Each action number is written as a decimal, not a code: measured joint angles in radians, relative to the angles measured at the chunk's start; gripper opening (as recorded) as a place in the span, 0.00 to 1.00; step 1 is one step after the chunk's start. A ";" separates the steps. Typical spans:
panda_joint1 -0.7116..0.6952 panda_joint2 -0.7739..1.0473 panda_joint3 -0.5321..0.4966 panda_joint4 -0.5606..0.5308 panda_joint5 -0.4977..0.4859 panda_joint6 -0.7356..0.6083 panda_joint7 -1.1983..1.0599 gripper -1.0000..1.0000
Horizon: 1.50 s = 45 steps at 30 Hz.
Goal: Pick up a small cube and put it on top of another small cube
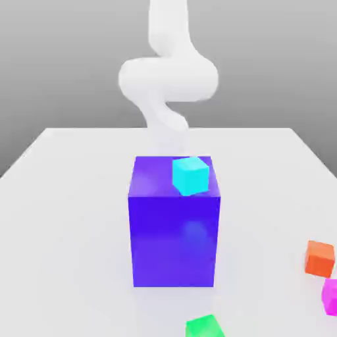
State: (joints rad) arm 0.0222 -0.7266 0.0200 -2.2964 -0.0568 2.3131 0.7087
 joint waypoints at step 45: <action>0.270 1.254 0.296 0.068 -0.324 0.395 -1.985 0.50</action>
State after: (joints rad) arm 0.2923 0.5271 0.3157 -2.2286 -0.3807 2.7085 -1.2760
